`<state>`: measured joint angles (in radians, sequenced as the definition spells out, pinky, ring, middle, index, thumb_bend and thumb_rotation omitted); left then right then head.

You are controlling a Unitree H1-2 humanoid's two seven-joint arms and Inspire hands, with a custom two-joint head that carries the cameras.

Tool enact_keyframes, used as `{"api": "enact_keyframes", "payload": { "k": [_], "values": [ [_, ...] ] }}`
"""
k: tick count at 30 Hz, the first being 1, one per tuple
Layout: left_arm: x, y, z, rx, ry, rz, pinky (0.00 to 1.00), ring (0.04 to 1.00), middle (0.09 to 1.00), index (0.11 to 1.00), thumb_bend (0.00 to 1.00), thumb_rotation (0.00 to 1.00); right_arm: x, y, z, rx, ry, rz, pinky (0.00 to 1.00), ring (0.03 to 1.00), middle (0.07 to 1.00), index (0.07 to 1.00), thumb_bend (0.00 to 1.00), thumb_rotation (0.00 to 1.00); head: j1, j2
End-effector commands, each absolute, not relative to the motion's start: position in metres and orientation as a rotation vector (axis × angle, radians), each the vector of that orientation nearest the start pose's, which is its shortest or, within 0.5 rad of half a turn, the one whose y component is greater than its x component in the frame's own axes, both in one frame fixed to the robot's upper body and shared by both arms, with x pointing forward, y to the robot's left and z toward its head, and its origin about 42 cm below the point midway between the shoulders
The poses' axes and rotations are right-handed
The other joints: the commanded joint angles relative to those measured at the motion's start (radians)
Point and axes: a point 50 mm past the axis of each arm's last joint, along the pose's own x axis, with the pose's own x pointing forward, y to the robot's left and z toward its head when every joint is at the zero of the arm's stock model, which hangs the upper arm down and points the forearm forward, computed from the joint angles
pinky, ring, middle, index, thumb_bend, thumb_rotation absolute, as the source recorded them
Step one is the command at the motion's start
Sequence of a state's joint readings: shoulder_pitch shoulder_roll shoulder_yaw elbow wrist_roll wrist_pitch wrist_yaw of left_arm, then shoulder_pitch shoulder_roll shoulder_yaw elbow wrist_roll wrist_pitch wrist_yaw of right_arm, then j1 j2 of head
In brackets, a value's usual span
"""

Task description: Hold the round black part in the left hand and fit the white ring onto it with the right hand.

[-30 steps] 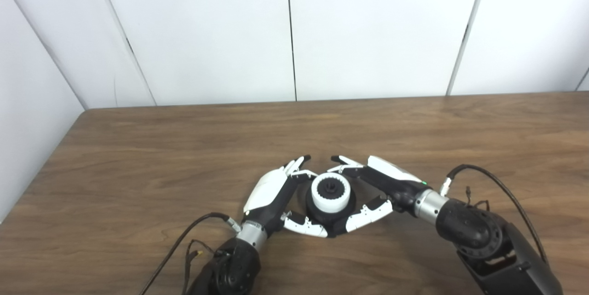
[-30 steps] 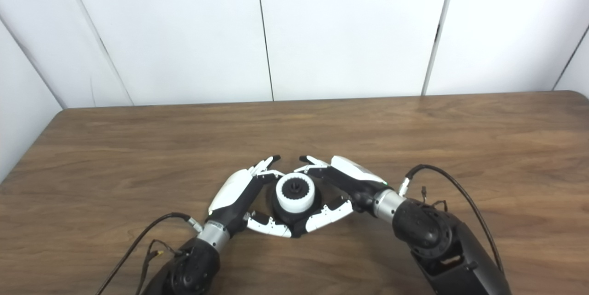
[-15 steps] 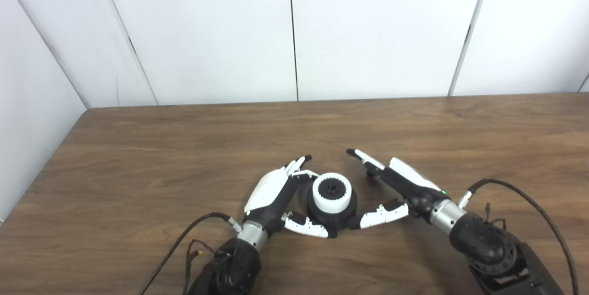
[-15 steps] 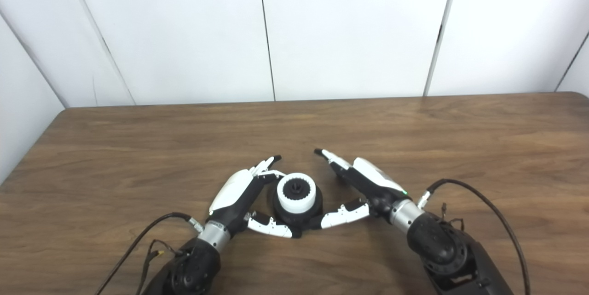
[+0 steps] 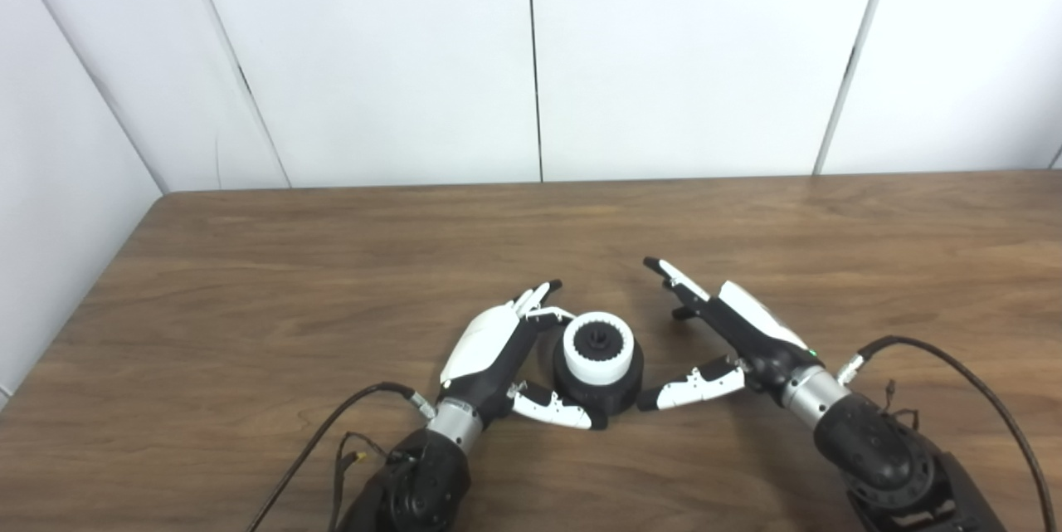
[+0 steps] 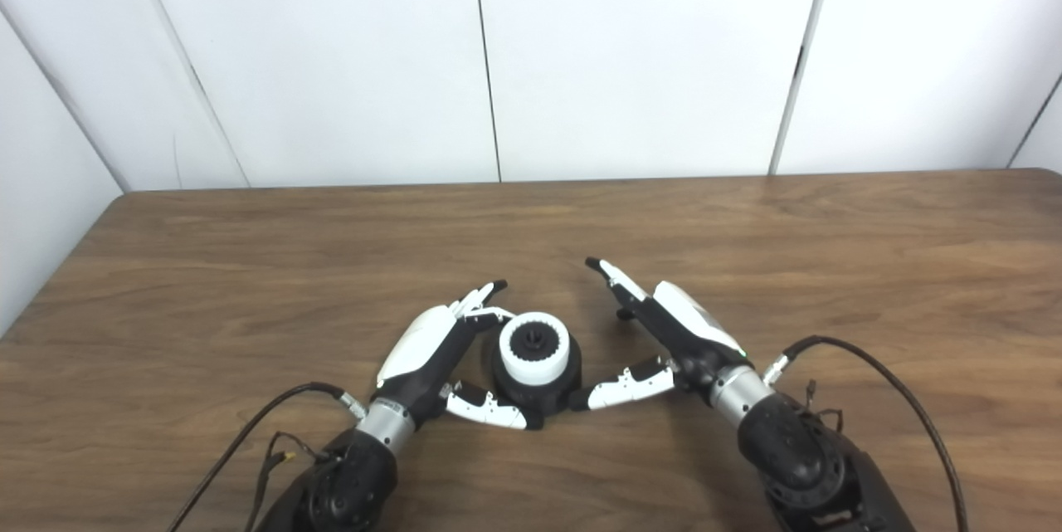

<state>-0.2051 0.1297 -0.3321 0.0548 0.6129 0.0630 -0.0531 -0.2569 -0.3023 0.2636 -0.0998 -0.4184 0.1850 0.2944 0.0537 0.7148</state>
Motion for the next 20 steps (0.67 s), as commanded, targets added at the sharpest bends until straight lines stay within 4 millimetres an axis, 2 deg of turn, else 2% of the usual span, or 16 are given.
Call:
{"api": "enact_keyframes", "payload": {
  "k": [1,20],
  "values": [
    [0.3391,0.1491,0.1418,0.797,-0.209,-0.324,1.0,1.0,1.0,0.645,0.91,0.27,0.3436,-0.2144,0.1651,-0.772,-0.047,0.439,0.8,0.941,0.983,0.991,0.99,0.34,0.0,0.0],
    [0.3388,0.1485,0.143,0.795,-0.21,-0.321,1.0,1.0,1.0,0.648,0.91,0.27,0.3412,-0.2116,0.1636,-0.767,-0.048,0.446,0.83,0.955,0.998,0.998,0.99,0.36,0.001,0.0]
  ]
}}
